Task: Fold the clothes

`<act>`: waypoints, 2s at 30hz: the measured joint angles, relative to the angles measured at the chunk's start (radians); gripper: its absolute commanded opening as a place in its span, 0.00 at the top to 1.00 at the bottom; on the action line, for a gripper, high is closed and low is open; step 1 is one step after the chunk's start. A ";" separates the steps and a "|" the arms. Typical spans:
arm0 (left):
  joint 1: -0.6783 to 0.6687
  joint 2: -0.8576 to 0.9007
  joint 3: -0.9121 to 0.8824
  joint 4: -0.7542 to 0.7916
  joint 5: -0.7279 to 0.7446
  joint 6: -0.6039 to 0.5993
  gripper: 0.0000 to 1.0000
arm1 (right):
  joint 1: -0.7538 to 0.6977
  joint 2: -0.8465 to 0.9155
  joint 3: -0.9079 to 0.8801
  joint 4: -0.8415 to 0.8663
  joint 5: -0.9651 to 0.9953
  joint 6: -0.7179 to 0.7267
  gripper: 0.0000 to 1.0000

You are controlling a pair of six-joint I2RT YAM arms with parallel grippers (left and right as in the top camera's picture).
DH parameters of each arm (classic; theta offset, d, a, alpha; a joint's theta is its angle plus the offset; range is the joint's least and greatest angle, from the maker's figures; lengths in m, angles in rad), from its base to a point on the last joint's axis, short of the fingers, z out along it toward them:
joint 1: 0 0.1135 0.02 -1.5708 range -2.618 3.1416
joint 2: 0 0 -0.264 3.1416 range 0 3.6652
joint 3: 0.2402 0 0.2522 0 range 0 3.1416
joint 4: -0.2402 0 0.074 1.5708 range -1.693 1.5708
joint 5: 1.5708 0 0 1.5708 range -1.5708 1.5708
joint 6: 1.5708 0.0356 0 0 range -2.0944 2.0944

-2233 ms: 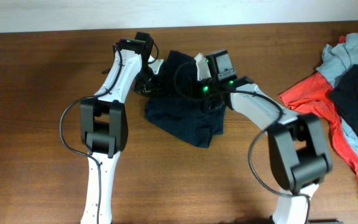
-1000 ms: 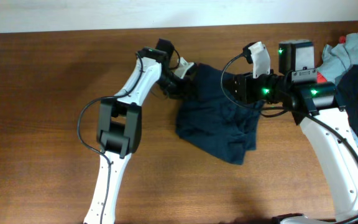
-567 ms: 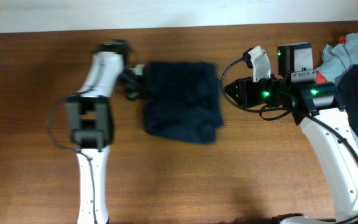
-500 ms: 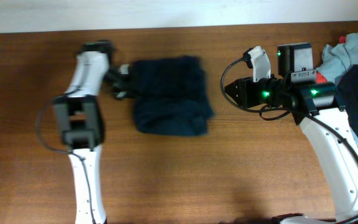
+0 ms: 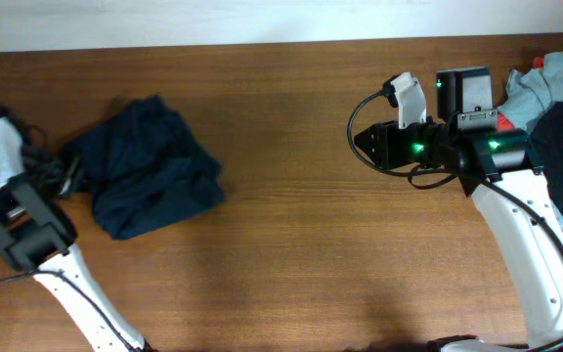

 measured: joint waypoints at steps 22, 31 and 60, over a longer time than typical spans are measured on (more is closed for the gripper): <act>0.169 -0.483 -0.031 0.018 -0.270 0.375 0.41 | 0.000 0.000 0.000 0.022 0.029 0.000 0.65; 0.085 -0.823 -0.089 -0.048 -0.307 0.480 0.42 | 0.000 0.000 0.000 0.030 0.032 0.013 0.65; -0.158 -1.078 -1.293 1.123 -0.430 0.654 1.00 | 0.000 0.000 0.000 0.018 0.032 0.021 0.64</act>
